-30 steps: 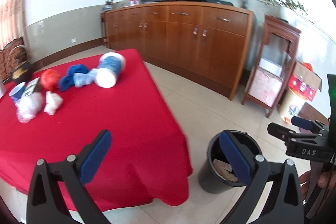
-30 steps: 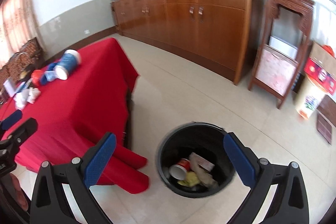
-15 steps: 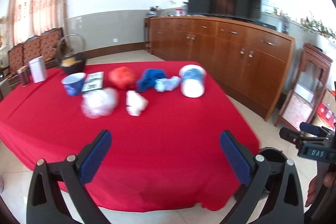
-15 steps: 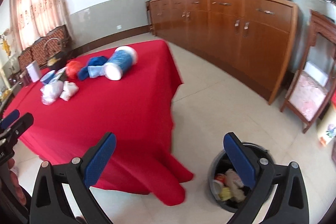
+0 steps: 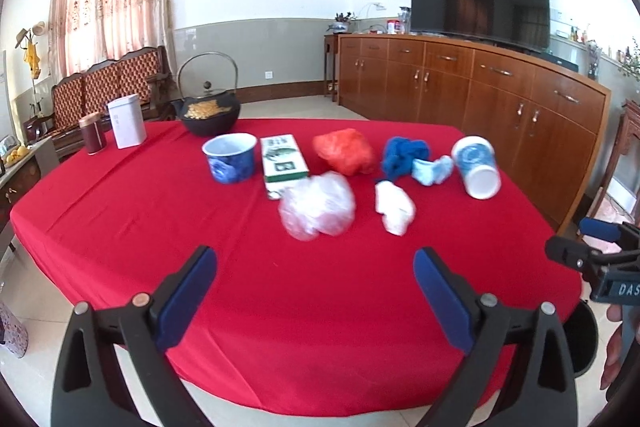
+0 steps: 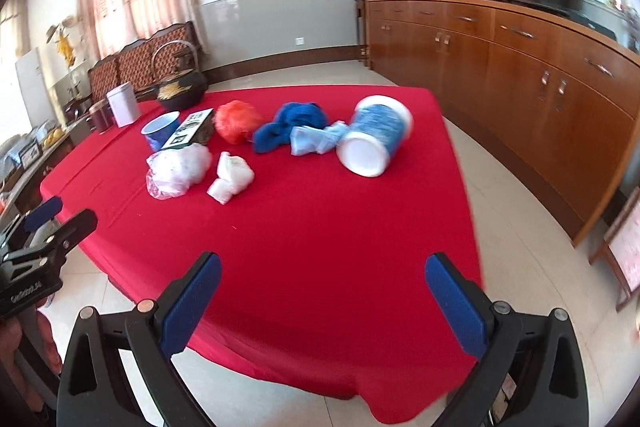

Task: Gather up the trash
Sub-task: 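Grasp the clear plastic bag with the left gripper while the right grasps the white crumpled paper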

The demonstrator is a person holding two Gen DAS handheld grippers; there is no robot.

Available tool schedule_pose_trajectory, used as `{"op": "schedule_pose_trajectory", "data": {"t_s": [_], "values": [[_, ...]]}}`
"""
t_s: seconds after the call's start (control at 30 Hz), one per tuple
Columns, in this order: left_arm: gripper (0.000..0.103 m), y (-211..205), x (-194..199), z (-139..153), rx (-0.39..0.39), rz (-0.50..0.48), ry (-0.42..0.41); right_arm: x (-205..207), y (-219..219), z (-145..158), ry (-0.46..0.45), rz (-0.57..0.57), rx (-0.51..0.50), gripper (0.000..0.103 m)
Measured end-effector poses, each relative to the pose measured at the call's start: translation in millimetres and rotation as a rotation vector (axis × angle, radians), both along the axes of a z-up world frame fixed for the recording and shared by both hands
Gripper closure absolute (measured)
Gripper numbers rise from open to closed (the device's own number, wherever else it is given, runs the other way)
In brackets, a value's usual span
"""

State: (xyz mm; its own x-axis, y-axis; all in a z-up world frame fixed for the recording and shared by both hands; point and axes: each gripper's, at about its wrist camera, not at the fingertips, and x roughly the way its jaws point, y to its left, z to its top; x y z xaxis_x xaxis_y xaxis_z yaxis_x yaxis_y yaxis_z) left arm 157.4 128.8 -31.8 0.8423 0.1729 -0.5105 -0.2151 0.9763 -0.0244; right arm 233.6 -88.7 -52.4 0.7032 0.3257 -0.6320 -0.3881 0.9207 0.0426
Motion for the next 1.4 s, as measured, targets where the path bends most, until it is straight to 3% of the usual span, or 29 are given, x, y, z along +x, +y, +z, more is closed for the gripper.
{"op": "schedule_pose_trajectory", "data": {"t_s": [0.47,0.7,0.93,1.0,1.2,1.4], "values": [[0.025,41,70,-22,-0.034,-0.055,0.059,70,92,-29,0.084,0.195,0.005,0.053],[0.035,42,95,-33,-0.067,-0.112,0.090,100,117,-41,0.122,0.249,0.011,0.064],[0.047,37,108,-43,-0.109,-0.159,0.124,117,134,-50,0.185,0.313,0.018,0.066],[0.057,35,109,-47,-0.125,-0.167,0.135,116,136,-51,0.191,0.325,0.021,0.076],[0.089,37,110,-47,-0.155,-0.179,0.137,111,132,-49,0.179,0.331,0.037,0.085],[0.095,40,103,-39,-0.184,-0.178,0.114,102,116,-39,0.152,0.310,0.051,0.087]]}}
